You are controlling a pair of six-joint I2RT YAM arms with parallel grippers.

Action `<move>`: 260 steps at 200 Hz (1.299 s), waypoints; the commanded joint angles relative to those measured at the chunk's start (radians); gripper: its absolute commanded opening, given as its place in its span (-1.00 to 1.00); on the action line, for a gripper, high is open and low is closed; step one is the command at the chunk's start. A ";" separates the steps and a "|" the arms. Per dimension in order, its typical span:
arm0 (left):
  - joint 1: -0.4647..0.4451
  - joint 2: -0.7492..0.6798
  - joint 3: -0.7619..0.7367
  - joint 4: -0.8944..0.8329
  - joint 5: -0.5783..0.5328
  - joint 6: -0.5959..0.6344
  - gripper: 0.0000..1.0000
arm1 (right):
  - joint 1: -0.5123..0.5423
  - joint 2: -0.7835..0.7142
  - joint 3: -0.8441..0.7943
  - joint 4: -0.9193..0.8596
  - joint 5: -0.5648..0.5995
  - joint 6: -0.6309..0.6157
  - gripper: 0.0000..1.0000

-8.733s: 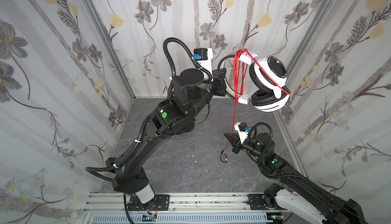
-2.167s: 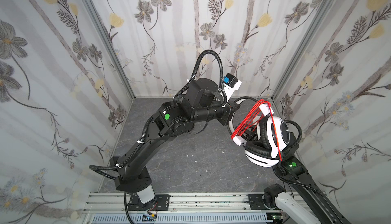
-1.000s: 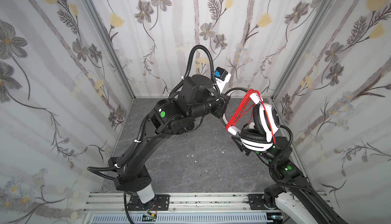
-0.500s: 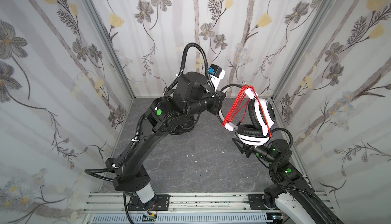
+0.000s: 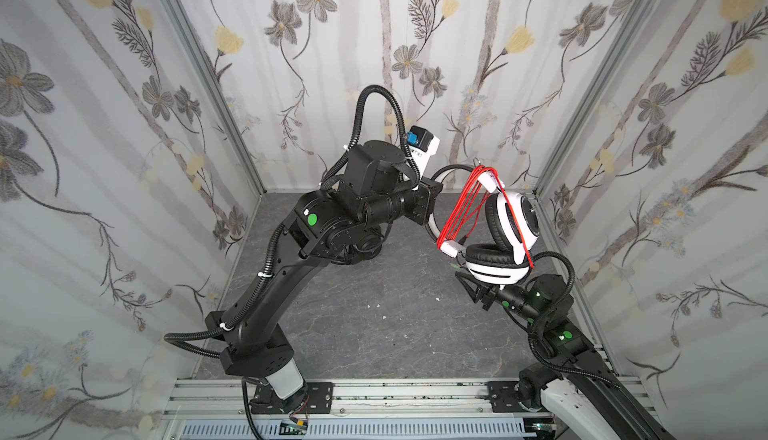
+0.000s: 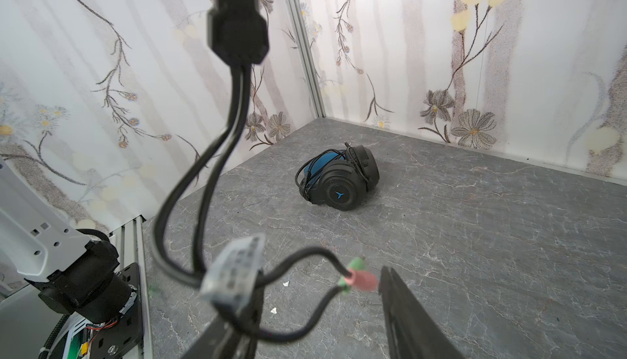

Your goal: Wrap the headphones

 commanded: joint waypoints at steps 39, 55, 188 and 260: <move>0.000 -0.024 -0.010 0.131 0.032 -0.046 -1.00 | 0.001 0.009 -0.001 0.030 0.066 0.015 0.15; 0.002 -0.023 -0.010 0.130 0.033 -0.047 -1.00 | 0.000 0.011 -0.002 0.041 0.068 0.015 0.05; -0.001 -0.046 -0.054 0.151 0.041 -0.060 -1.00 | 0.022 0.083 0.024 0.118 0.062 0.006 -0.17; 0.000 -0.045 -0.056 0.161 0.057 -0.066 -1.00 | 0.024 0.089 0.026 0.109 0.088 -0.002 -0.18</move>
